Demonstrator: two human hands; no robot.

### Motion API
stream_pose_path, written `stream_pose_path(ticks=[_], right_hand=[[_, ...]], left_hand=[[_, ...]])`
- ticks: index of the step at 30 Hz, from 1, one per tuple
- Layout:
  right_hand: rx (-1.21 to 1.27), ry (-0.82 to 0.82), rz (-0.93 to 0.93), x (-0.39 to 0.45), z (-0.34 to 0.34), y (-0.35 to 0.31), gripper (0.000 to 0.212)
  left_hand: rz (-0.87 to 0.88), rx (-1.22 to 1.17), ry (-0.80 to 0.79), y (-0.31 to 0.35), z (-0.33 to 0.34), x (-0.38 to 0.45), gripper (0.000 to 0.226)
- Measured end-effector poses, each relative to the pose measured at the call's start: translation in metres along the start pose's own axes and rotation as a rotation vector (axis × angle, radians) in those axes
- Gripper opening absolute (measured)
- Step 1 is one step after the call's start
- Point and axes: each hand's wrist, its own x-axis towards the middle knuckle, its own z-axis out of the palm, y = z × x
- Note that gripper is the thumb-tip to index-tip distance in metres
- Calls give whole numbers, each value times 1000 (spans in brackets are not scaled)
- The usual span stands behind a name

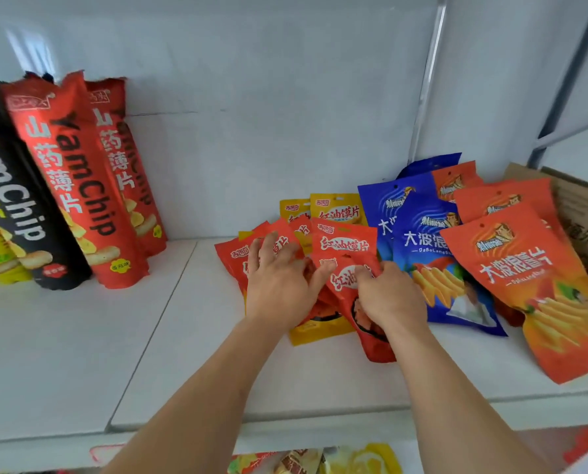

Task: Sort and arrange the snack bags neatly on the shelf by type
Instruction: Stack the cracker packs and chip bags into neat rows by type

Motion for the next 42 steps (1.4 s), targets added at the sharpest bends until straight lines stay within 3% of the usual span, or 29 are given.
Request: stream_pose_path(ticks=[4, 8, 13, 16, 20, 23, 25, 29, 33, 36, 42], right_hand=[[-2, -91, -27, 5, -3, 3, 56], [196, -97, -27, 6, -16, 1, 44], [541, -75, -63, 8, -17, -6, 19], [682, -90, -68, 7, -17, -16, 12], [829, -170, -58, 3, -12, -38, 19], [862, -157, -67, 0, -3, -58, 19], [865, -172, -77, -3, 5, -73, 17], [736, -181, -163, -11, 16, -92, 31], [185, 7, -294, -16, 31, -85, 58], [-131, -11, -262, -19, 49, -79, 73], [-152, 32, -216, -13, 62, -78, 71]], left_hand=[[20, -28, -73, 5, -4, -2, 74], [-28, -169, -99, -1, -3, 1, 63], [-158, -601, -36, -6, -11, 8, 35], [-346, -975, 9, -5, -23, 9, 20], [-559, -1343, -41, -22, -32, 12, 30], [-592, -1662, -172, -40, -36, 13, 35], [-587, -1689, -171, -52, -40, 12, 31], [-643, -1667, -43, -81, -41, 14, 26], [-739, -1719, 82, -118, -45, 8, 25], [-782, -1785, 131, -137, -44, 2, 21], [-826, -1811, 183, -150, -32, 4, 26]])
